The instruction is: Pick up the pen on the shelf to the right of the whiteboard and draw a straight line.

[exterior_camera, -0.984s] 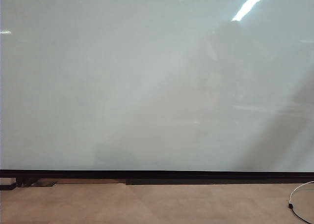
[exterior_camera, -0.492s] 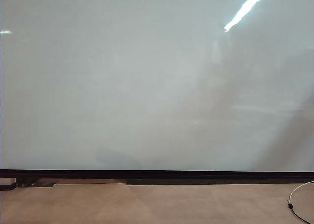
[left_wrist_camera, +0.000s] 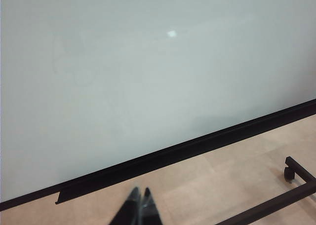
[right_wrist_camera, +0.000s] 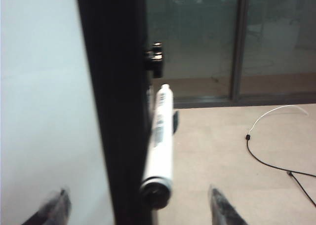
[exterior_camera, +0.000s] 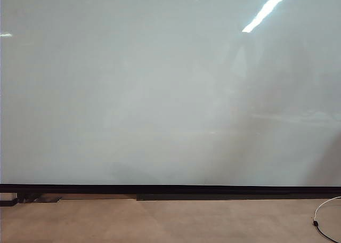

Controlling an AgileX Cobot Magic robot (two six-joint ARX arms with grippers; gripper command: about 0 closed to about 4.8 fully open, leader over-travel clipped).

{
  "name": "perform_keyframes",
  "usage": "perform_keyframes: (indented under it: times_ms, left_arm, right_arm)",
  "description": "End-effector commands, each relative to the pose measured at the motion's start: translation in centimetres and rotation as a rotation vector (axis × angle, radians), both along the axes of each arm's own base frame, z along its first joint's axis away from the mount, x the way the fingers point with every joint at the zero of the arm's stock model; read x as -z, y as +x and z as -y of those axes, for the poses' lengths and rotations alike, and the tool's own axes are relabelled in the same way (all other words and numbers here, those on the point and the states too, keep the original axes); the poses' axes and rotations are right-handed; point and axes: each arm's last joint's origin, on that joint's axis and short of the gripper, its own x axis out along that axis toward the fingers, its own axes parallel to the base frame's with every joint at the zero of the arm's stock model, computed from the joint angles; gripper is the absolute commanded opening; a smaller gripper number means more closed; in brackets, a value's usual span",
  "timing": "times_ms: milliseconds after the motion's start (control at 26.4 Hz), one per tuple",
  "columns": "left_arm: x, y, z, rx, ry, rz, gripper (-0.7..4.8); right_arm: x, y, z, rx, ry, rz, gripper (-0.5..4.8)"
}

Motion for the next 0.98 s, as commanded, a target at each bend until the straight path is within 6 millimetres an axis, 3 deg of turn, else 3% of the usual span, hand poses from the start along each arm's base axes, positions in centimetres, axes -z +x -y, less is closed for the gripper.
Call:
perform_keyframes:
  times_ms: [38,341,984]
  left_arm:
    - [-0.1,0.0,0.0,0.007,0.003,-0.001,-0.05]
    - [0.2,-0.1,0.1,0.023,0.003,-0.026,-0.05]
    - [0.4,-0.1,0.1,0.026,0.001,-0.049,-0.05]
  right_arm:
    - [0.3,0.9,0.5,-0.032,-0.017,0.012,3.6]
    - [0.9,3.2,1.4,-0.071,-0.033,0.028,3.6]
    - [0.4,4.8,1.4,-0.075,-0.048,0.058,3.53]
